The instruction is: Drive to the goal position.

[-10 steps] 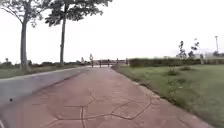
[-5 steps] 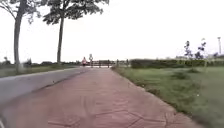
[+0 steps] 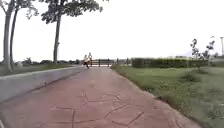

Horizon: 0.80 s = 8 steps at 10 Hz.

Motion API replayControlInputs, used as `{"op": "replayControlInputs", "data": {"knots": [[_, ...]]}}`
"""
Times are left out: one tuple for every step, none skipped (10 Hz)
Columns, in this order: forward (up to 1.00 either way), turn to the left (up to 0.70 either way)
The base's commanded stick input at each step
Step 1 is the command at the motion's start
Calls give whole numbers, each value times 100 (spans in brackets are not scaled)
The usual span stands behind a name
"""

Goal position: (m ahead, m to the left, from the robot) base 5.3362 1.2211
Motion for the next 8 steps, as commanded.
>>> {"op": "replayControlInputs", "data": {"knots": [[100,0],[100,0],[100,0],[100,0],[100,0],[100,0],[100,0],[100,0]]}}
